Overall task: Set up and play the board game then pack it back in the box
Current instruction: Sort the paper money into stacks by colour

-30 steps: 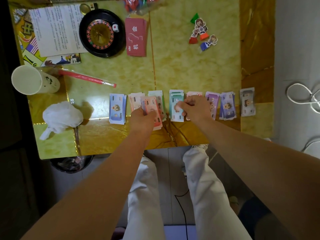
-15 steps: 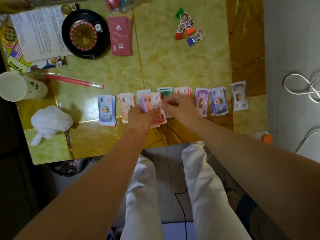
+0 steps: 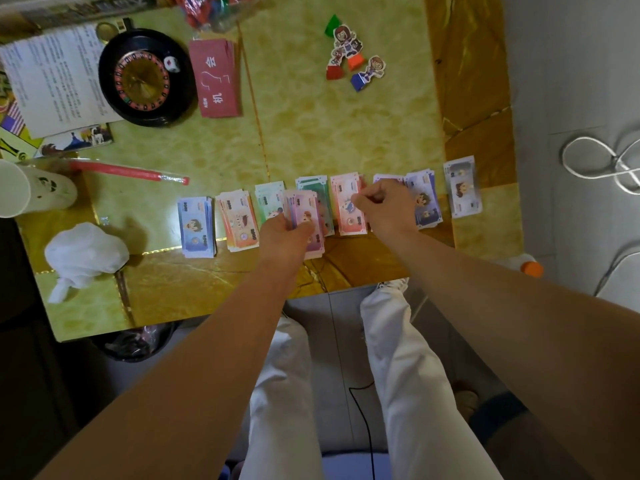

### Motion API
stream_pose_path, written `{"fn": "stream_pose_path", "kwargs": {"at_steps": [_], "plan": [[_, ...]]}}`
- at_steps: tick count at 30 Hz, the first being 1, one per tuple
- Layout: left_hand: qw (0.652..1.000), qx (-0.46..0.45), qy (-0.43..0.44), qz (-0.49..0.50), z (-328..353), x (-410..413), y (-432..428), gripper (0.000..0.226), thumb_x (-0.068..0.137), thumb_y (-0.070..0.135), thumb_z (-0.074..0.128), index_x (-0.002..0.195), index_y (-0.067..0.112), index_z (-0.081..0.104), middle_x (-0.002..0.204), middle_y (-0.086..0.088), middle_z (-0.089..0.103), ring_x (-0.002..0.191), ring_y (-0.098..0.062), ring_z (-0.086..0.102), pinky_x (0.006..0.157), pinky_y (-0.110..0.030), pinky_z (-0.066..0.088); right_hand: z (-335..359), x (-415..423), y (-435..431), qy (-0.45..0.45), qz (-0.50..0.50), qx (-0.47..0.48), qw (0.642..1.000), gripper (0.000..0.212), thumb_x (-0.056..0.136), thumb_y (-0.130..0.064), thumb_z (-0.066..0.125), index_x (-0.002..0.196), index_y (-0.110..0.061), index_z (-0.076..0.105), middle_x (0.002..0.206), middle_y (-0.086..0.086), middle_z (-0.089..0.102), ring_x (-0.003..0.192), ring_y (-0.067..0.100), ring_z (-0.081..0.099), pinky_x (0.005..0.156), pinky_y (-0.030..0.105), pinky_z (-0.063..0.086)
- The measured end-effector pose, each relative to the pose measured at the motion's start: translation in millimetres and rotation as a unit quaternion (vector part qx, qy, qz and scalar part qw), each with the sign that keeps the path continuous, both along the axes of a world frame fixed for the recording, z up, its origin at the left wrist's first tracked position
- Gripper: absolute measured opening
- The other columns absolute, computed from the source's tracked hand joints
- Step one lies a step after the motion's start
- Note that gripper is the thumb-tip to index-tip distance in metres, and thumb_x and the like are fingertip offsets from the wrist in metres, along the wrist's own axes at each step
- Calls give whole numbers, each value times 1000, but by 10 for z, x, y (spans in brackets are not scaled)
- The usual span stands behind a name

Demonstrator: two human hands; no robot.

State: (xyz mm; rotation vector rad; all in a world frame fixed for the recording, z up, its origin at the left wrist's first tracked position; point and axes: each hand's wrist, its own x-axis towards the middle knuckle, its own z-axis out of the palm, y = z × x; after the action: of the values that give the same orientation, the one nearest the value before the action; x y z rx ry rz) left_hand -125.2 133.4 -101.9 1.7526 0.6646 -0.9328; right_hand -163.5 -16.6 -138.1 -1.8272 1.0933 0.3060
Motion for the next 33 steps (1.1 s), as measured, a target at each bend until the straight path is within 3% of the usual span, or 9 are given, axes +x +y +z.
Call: {"fn": "stream_pose_path", "kwargs": {"at_steps": [3,5,9,12,16,18,22,28,33], "plan": [[1000,1,6,5,-16,13,-16,15,87,2,64,80,16,62,98,-15,69,89,-32,69,82,-48,57,-82,46,34,29,23,-47,998,13,88,-18,69,85,-16,56,88,1,63,84,17,59,77,28,50],[1000,1,10,12,-25,19,-18,17,84,2,67,80,18,64,99,-16,70,91,-33,69,83,-51,56,-86,57,52,34,21,-68,997,14,87,-17,68,87,-16,54,90,2,64,85,19,59,81,35,51],[1000,5,6,9,-32,15,-46,15,81,3,71,87,15,65,98,-15,71,88,-32,69,81,-52,56,-19,5,83,-47,-1,37,998,18,86,-26,71,89,-14,57,78,-3,60,75,13,58,68,25,48],[1000,-4,-1,-8,35,9,-129,16,81,3,72,87,17,67,94,-15,72,85,-32,70,79,-48,58,37,-86,64,-58,59,124,989,27,80,-40,74,88,-15,67,86,4,69,83,16,64,76,30,51],[999,-19,-8,-35,119,-21,-242,17,80,-1,72,87,13,67,86,-12,71,75,-25,70,72,-39,59,114,-147,-24,-71,72,159,982,20,87,-19,71,91,0,71,85,9,71,74,1,60,73,11,49],[999,-27,0,-26,143,-37,-283,14,83,2,69,81,16,67,83,-11,71,76,-27,70,75,-41,58,177,-167,-70,-63,87,153,982,20,91,-20,66,92,-2,72,81,1,69,71,-5,56,70,9,44],[999,-48,7,-25,161,-103,-370,15,88,6,65,83,19,68,84,-6,72,79,-25,70,76,-38,59,229,-247,-195,-49,100,145,983,28,94,-18,61,67,-22,60,55,-14,50,48,-8,46,55,8,36],[999,-40,-7,4,105,-125,-460,9,90,6,63,92,14,66,81,1,68,69,-12,67,59,-23,57,180,-313,-489,-21,43,39,998,7,92,-17,64,88,-11,65,80,-1,61,76,9,55,72,22,42],[999,-32,-16,-4,26,-128,-487,9,88,7,67,95,13,67,82,2,69,70,-12,67,57,-20,57,56,-283,-538,9,47,-60,997,7,90,-13,64,85,-11,59,72,-8,55,67,5,50,59,16,39]]}}
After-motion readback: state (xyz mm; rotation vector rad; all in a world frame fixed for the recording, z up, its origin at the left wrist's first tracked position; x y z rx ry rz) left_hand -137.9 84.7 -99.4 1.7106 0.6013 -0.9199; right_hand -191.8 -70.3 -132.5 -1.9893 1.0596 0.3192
